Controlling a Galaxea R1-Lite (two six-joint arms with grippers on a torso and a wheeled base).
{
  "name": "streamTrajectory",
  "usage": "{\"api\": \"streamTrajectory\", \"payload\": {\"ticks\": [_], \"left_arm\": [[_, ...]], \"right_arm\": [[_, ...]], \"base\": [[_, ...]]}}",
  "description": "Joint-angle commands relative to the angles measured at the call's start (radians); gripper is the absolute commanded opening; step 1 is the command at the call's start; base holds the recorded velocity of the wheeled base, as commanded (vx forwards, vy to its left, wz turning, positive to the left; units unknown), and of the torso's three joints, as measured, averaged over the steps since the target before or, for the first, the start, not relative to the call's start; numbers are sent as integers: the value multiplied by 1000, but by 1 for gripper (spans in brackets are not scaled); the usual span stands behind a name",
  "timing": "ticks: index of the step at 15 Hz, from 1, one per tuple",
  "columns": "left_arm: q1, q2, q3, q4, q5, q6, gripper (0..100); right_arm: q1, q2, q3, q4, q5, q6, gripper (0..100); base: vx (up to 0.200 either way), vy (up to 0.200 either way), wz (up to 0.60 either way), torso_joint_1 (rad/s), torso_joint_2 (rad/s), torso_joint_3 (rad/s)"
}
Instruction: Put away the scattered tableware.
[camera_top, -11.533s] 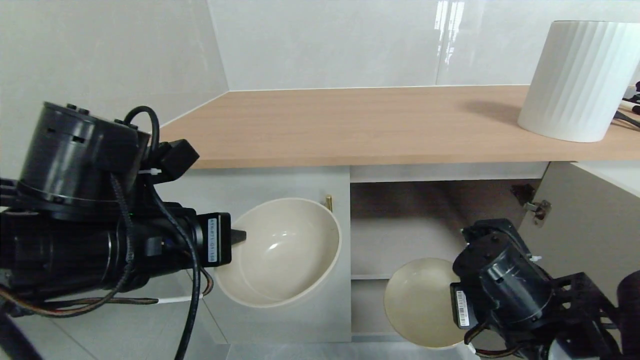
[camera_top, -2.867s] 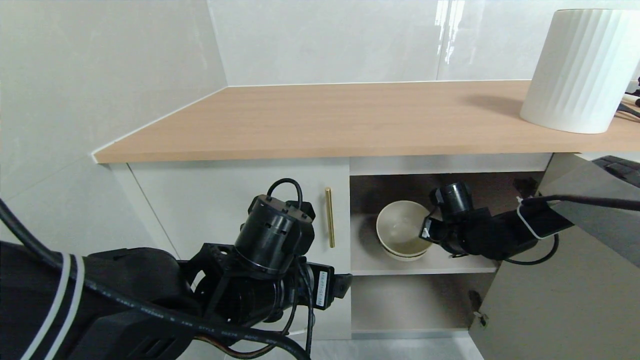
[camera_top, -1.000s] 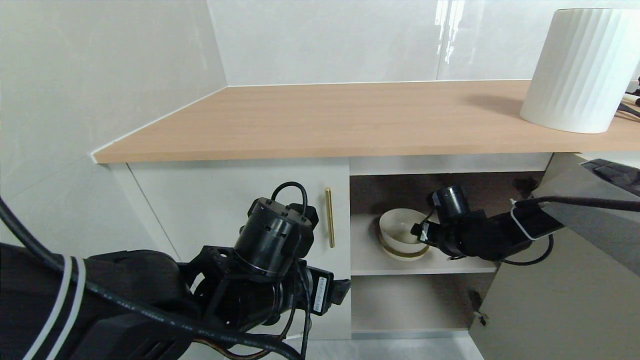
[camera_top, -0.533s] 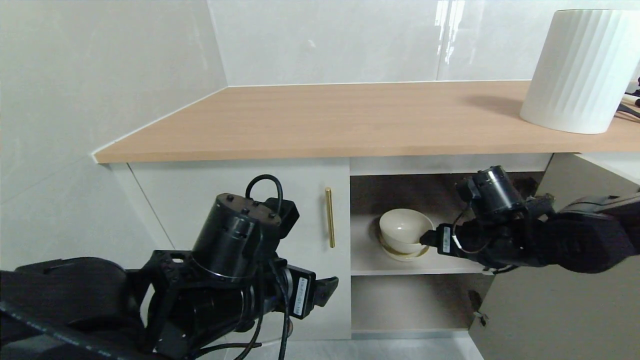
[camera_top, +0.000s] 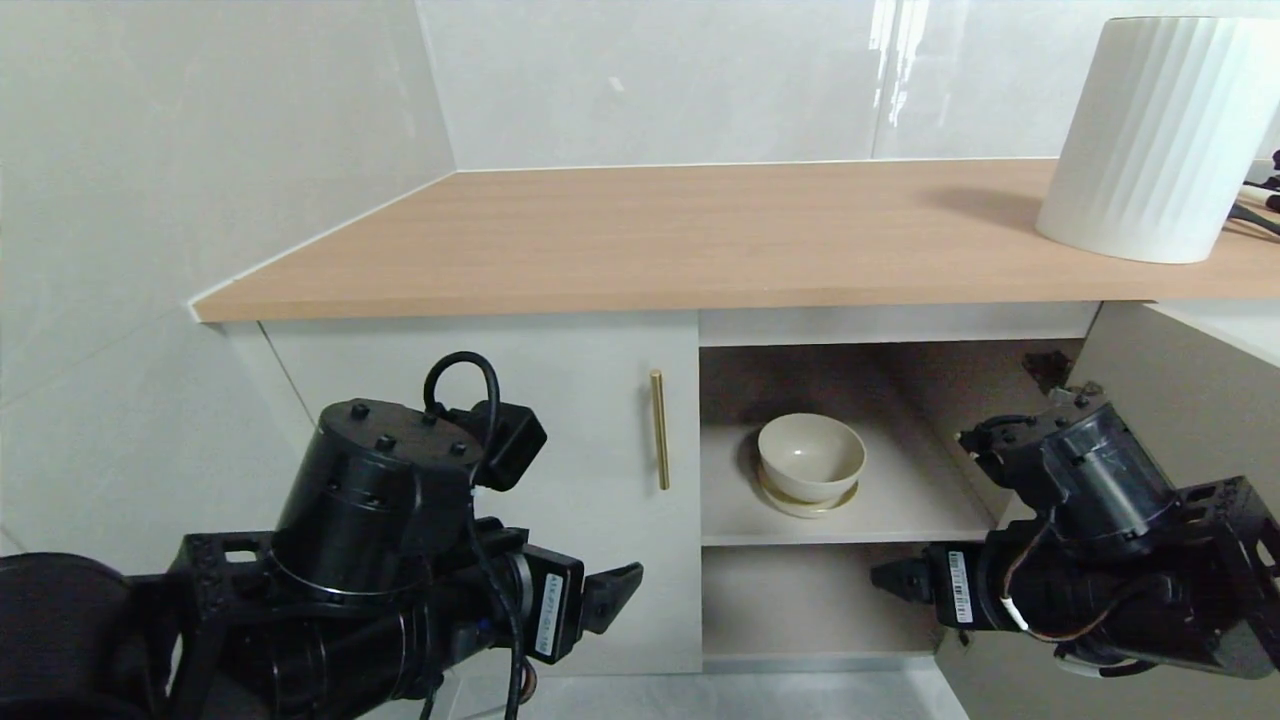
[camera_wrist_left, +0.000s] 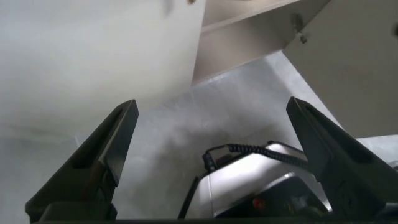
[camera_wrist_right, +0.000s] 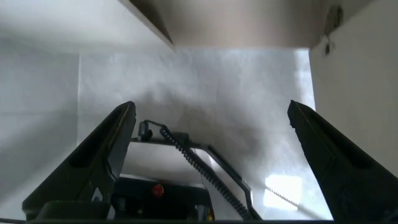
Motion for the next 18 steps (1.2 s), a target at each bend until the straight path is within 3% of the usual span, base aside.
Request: {"api": "streamTrajectory", "payload": {"ticks": [1,18], "left_arm": [[-1,4,-1,-2,0,0,100],[-1,13,2,-7,1,2,100]], "right_arm": [[3,-6,4,0,0,-1,100],[5,47,13,-2,1,2,100]], "base": [[-200,0,0,7,12,7],[-200,0,0,2,3,3]]}}
